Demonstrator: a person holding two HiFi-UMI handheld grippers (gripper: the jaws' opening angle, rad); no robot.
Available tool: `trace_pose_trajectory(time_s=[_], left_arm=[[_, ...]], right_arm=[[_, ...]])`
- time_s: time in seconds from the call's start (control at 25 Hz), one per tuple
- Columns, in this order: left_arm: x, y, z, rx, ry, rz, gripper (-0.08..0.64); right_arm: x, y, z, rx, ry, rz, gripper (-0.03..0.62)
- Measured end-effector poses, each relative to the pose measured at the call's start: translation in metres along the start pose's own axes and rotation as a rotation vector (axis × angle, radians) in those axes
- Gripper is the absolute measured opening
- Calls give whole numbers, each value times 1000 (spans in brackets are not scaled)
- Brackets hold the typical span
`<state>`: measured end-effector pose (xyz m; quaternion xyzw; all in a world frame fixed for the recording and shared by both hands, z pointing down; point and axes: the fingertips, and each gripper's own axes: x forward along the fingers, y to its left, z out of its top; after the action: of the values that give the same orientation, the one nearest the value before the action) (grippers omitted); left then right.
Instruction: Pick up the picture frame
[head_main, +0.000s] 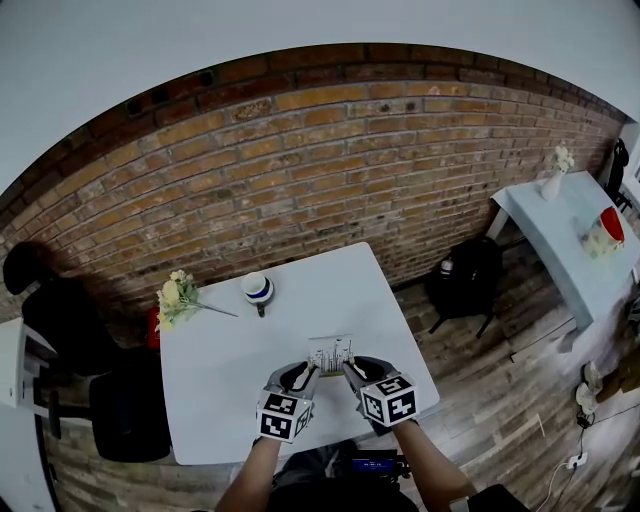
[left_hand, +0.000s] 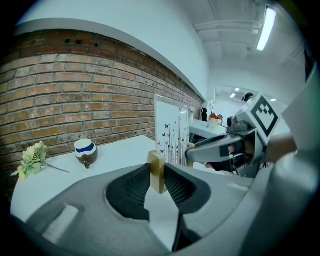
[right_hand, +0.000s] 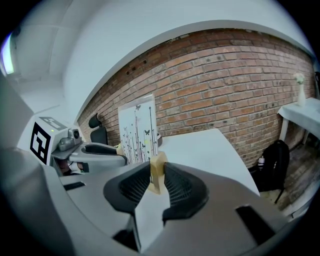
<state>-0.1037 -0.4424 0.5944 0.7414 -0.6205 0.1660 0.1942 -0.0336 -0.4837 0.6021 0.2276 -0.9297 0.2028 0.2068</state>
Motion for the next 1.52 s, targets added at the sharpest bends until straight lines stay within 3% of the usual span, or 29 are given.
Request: trace_pose_trajectory(time_s=[0.44,0.76,1.12,1.52], left_arm=[[-30,-33,-29,13,19,-29,97],[-83,-40,-53,41,-4,-53,96],[-156,-69,-103,33,-11,-93,95],[-194,-103,-130,31,-5,-134,94]], right_arm=[[-36,22,-37,16,14,-28,95],[-59,74,-60,8,0,-60,94],[-102,141,-112,9,19,-111,91],[-142,169,-147,52,28,-143,91]])
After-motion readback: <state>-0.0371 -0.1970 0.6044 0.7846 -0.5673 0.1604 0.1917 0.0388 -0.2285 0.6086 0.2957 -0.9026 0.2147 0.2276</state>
